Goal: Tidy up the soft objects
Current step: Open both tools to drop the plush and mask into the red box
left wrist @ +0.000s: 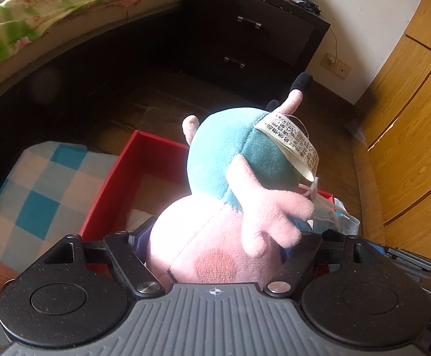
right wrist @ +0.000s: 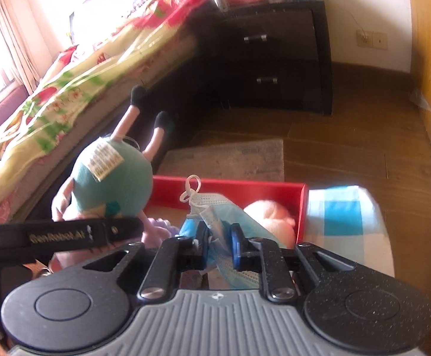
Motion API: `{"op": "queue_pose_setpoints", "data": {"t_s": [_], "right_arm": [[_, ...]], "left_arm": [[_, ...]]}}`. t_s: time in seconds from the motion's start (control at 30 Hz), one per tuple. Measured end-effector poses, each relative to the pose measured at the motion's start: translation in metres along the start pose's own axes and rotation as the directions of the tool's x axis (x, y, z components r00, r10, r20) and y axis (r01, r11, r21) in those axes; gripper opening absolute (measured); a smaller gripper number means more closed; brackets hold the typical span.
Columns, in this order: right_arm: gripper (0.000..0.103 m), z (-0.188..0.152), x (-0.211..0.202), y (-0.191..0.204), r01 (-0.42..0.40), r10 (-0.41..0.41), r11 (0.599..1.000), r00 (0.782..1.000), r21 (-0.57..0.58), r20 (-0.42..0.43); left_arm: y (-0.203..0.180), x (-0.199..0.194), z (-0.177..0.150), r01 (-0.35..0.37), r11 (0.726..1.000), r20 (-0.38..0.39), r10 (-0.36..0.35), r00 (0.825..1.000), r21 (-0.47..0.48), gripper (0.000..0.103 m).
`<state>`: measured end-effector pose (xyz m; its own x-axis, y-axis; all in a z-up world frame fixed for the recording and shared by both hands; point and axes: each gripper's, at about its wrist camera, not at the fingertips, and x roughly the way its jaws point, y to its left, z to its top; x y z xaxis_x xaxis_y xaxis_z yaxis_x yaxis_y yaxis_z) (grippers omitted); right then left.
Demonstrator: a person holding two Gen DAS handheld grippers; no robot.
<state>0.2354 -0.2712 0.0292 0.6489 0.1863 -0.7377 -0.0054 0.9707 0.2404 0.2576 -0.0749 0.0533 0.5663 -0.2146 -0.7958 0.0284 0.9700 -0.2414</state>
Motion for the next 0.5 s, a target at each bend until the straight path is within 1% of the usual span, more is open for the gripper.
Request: {"op": "queue_pose_setpoints", "data": {"t_s": [0.1, 0.17, 0.23, 0.37, 0.5], "right_arm": [[0.011, -0.001, 0.001, 0.001, 0.003, -0.003, 1.0, 1.0, -0.002, 0.004], [0.022, -0.002, 0.002, 0.002, -0.001, 0.001, 1.0, 1.0, -0.005, -0.002], [0.026, -0.004, 0.002, 0.004, 0.002, -0.002, 1.0, 1.0, -0.011, -0.01], [0.027, -0.005, -0.002, 0.005, 0.005, -0.005, 1.0, 1.0, -0.009, -0.016], [0.028, -0.004, -0.02, 0.011, 0.003, -0.003, 1.0, 1.0, -0.023, -0.001]], "left_arm": [[0.0, -0.003, 0.001, -0.002, 1.0, 0.012, 0.002, 1.0, 0.002, 0.08], [0.0, -0.008, 0.002, -0.006, 1.0, 0.031, 0.006, 0.999, -0.003, 0.083], [0.0, -0.014, 0.003, -0.004, 1.0, 0.039, 0.004, 0.999, -0.006, 0.087], [-0.004, -0.024, 0.0, -0.014, 1.0, 0.044, 0.013, 0.999, 0.012, 0.087], [-0.009, -0.04, -0.006, -0.024, 0.999, 0.055, 0.022, 0.998, 0.034, 0.087]]}}
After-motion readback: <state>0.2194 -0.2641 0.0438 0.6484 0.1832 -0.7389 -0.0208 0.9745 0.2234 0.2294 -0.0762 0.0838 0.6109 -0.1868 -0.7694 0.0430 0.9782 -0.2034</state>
